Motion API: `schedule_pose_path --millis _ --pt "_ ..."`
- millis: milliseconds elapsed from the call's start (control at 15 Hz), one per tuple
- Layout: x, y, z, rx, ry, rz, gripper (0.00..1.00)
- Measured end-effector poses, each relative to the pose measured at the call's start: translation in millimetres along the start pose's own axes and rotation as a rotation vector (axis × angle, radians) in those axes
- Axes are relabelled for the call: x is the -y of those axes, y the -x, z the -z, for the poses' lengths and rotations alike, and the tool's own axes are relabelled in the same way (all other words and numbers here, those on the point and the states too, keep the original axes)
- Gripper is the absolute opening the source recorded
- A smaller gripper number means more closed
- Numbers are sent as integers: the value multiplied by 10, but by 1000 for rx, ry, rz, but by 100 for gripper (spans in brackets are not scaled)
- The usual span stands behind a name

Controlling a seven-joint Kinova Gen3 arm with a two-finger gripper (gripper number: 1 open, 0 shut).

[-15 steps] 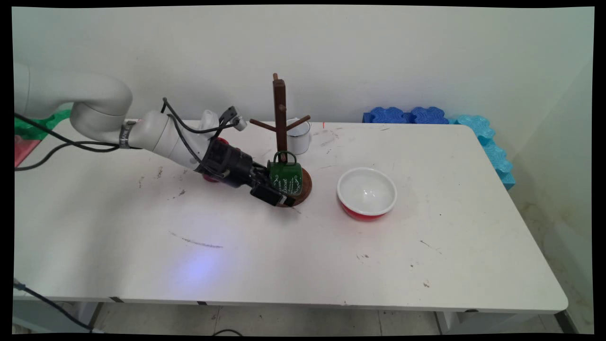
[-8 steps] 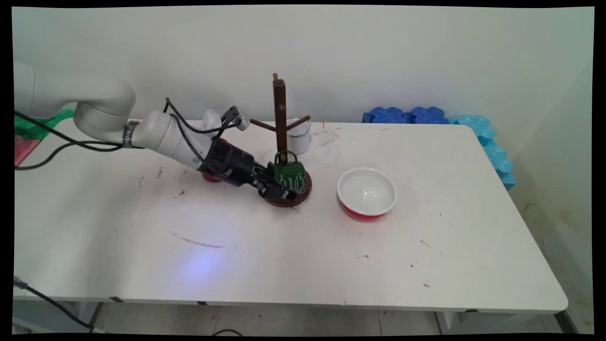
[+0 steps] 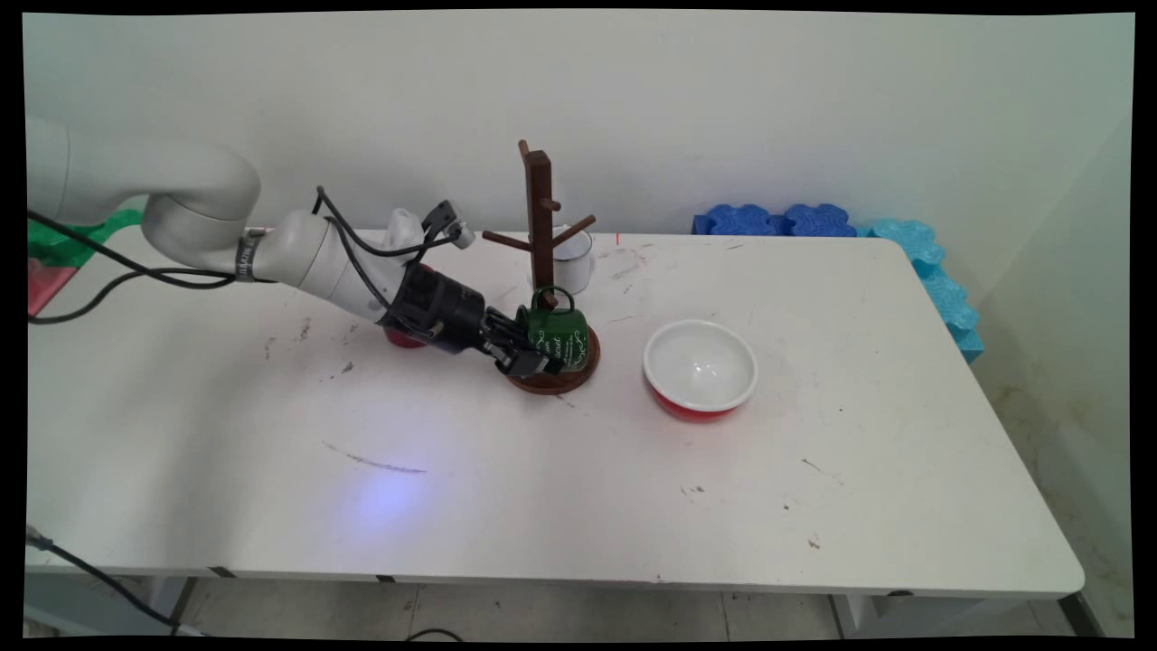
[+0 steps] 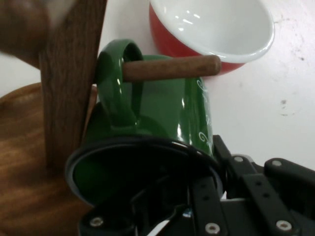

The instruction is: Place the picked object on the table

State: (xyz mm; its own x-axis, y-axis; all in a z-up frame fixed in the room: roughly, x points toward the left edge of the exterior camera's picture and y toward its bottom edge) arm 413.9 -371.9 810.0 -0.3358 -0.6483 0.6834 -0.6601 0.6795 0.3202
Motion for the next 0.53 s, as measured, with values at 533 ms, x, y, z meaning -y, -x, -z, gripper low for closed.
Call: schedule_pose_path --millis 533 --pt "-24 22 38 10 -2 -10 0"
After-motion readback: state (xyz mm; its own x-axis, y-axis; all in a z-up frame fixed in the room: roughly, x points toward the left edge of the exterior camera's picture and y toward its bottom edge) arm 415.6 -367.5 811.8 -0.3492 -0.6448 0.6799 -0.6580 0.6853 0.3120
